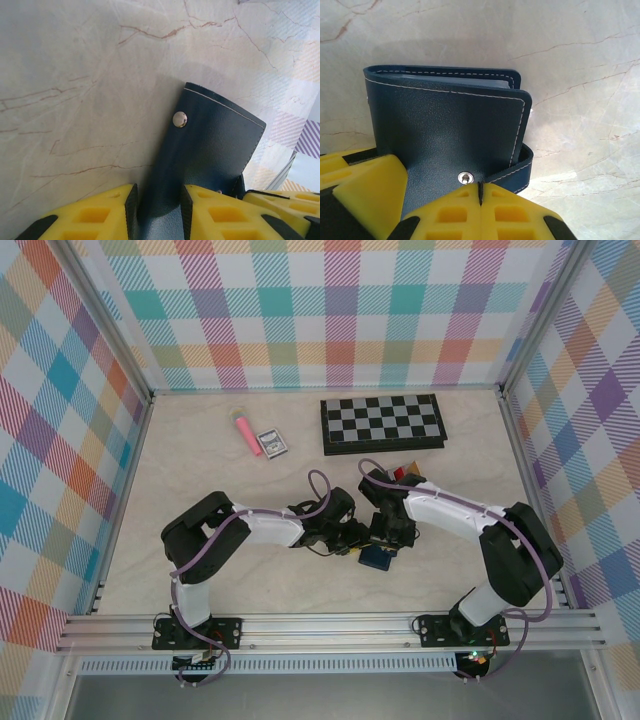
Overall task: Put the credit cards into the card holder
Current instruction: Close the button on the card holder.
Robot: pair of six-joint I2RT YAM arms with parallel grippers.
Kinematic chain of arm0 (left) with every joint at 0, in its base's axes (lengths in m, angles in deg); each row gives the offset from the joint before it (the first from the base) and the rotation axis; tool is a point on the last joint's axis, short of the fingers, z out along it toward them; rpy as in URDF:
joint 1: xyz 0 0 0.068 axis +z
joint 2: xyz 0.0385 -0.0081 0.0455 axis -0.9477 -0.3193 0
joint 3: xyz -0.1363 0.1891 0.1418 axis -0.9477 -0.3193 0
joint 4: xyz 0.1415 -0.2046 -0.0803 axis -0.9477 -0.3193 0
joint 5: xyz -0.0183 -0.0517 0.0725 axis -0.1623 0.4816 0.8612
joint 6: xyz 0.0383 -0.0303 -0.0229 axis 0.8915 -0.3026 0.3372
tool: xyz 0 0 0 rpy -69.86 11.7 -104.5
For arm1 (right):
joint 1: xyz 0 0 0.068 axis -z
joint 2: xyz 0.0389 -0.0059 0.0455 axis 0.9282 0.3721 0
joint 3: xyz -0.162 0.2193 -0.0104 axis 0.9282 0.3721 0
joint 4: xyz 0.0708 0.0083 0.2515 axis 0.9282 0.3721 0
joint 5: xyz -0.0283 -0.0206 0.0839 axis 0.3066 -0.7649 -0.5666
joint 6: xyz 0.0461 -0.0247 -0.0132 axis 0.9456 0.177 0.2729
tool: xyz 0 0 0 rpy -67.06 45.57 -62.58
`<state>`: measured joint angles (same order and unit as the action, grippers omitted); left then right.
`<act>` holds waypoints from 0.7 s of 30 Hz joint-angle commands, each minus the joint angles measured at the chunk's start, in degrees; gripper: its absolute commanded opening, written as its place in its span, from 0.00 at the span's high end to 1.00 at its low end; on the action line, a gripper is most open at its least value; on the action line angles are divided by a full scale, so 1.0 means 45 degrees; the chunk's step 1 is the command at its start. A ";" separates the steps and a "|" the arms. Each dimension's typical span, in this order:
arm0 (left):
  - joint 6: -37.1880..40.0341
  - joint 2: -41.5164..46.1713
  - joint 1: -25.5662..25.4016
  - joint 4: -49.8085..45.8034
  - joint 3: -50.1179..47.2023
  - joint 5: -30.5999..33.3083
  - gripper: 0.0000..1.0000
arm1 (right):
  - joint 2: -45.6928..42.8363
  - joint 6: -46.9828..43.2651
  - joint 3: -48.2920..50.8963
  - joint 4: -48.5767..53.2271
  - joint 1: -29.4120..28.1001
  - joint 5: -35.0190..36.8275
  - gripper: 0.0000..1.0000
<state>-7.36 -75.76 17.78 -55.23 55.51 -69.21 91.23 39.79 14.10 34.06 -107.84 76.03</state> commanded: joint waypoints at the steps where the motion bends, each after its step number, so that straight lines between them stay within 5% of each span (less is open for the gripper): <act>1: -0.0089 -0.0237 -0.0354 -0.0692 -0.0335 -0.0634 0.69 | -0.0565 -0.0105 -0.0117 -0.0123 0.0068 -0.0109 1.00; 21: -0.0094 -0.0281 -0.0354 -0.0740 -0.0313 -0.0621 0.70 | 0.0306 -0.0216 0.0096 -0.0983 0.0068 -0.0668 1.00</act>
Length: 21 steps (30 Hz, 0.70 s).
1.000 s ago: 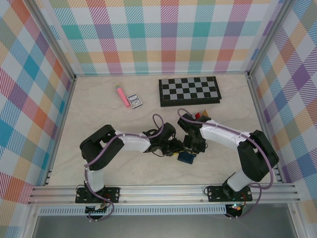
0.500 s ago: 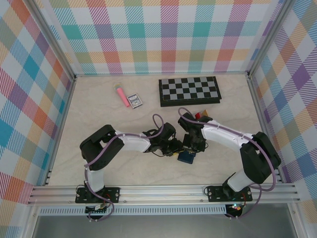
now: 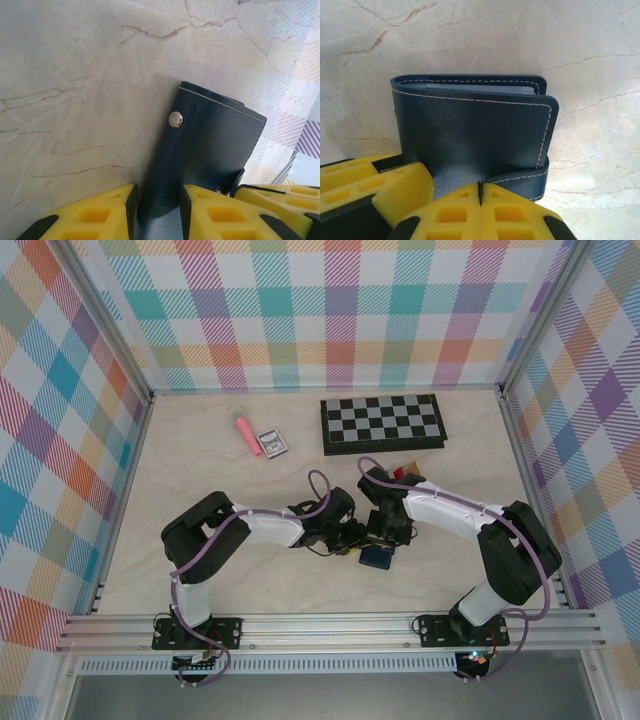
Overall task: Put the credit cards into the card holder
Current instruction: Close the button on the card holder.
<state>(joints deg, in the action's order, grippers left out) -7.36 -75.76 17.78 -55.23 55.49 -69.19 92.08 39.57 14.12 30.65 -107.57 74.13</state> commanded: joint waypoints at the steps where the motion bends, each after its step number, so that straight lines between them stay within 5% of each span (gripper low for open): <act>1: -0.0094 -0.0281 -0.0354 -0.0723 -0.0316 -0.0638 0.70 | 0.0136 -0.0169 0.0122 -0.0240 0.0009 -0.0223 1.00; 21: -0.0094 -0.0349 -0.0334 -0.0807 -0.0224 -0.0642 0.70 | 0.0676 0.0210 0.1729 -0.1278 0.0158 -0.0167 1.00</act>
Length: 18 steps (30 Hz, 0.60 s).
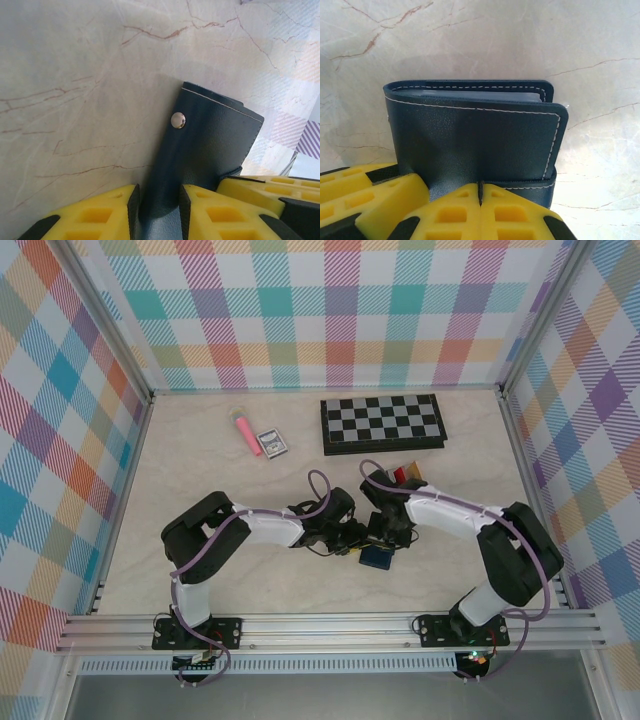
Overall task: Put the credit cards into the card holder
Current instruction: Close the button on the card holder.
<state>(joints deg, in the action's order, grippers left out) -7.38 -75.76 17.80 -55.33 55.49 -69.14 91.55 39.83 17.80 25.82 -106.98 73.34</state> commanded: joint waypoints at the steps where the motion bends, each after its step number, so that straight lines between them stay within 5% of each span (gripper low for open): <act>1: -0.0089 -0.0359 -0.0340 -0.0794 -0.0220 -0.0651 0.70 | 0.0801 0.0166 0.1001 -0.0340 0.0013 -0.0085 1.00; 6: 0.0056 -0.0102 -0.0319 -0.0937 -0.0220 -0.0494 0.70 | 0.0178 0.0035 0.1213 -0.0757 0.0015 -0.0163 0.99; 10: 0.0985 0.0692 -0.0198 -0.2157 0.0025 0.0519 0.68 | -0.1535 -0.0673 0.0266 -0.0741 0.0035 0.0244 0.76; 14: 0.2393 0.1996 0.0191 -0.4260 0.0562 0.2396 0.63 | -0.3749 -0.0894 -0.0582 0.0694 0.0217 0.3777 0.39; 18: 0.4060 0.3492 0.1058 -0.6654 0.0891 0.5261 0.54 | -0.5509 -0.1158 0.0709 0.0971 0.1821 0.8099 0.22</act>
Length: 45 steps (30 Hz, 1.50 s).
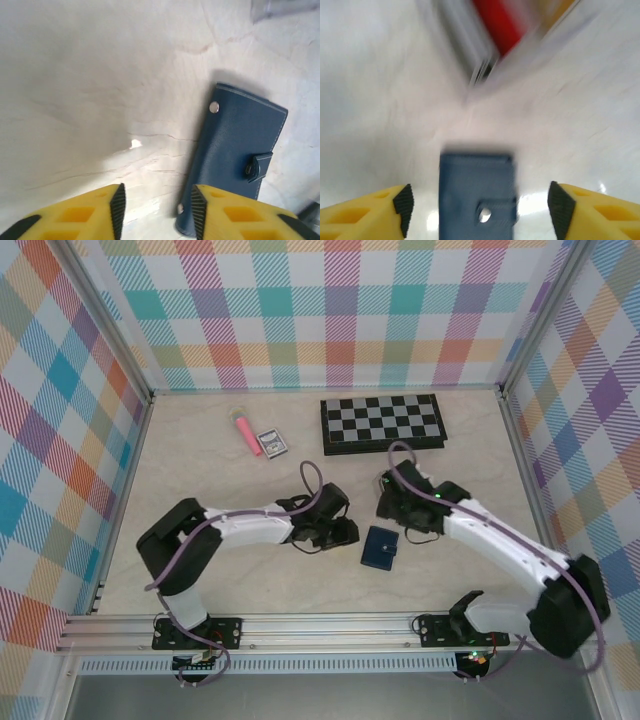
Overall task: Put the credit cards into the card holder
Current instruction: Close the button on the card holder, then reset both arms
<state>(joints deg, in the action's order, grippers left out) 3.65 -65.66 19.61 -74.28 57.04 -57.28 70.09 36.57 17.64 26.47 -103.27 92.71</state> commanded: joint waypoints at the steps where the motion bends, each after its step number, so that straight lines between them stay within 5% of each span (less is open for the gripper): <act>1: 0.1966 0.1587 0.0975 -0.2802 0.0526 0.3332 0.51 | -0.1065 -0.0783 0.1178 0.0421 0.1722 0.4207 0.22; 5: 0.3302 0.3350 0.3124 -0.3473 0.0005 0.5775 0.29 | -0.2198 -0.5986 0.4043 -0.5265 0.3596 0.4541 0.21; 7: 0.4045 0.4130 0.4091 -0.2999 -0.0521 0.6782 0.18 | -0.1980 -0.8186 0.5750 -0.9065 0.4353 0.3218 0.20; 8: 0.4365 0.4399 0.4602 -0.2812 -0.0687 0.7192 0.04 | -0.1662 -0.8734 0.6178 -1.0245 0.4777 0.2209 0.20; 15: 0.6635 0.4403 0.6854 -0.0699 -0.1559 1.0377 0.00 | 0.0895 -1.0226 0.6449 -1.5215 0.6544 -0.0862 0.18; 24: 0.9626 0.3183 0.8345 0.4675 -0.3283 1.0224 0.00 | 0.3816 -1.0133 0.6212 -1.9312 0.7394 -0.2961 0.15; 33: 1.1448 0.3585 0.9464 0.8222 -0.4757 0.7362 0.01 | 0.4293 -1.0151 0.6577 -2.0222 0.7405 -0.3000 0.13; 35: 1.1647 0.3845 0.9705 0.9876 -0.5566 0.6885 0.00 | 0.4299 -1.0152 0.6559 -2.0228 0.7397 -0.3004 0.00; 38: 1.1444 0.3828 1.0003 0.8985 -0.5240 0.6326 0.00 | 0.4320 -1.0170 0.6577 -2.0259 0.7378 -0.2988 0.00; 41: 1.0657 0.3652 0.9982 0.5291 -0.4070 0.6803 0.06 | 0.4320 -1.0164 0.6575 -2.0258 0.7389 -0.2984 0.00; 45: 1.1029 0.3459 0.9948 0.9110 -0.6215 0.6342 0.00 | 0.4321 -1.0165 0.6559 -2.0255 0.7384 -0.2983 0.00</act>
<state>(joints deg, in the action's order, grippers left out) 53.12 -49.69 63.76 -38.77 33.13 -26.52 89.13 -8.50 46.91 -61.96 -70.07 80.18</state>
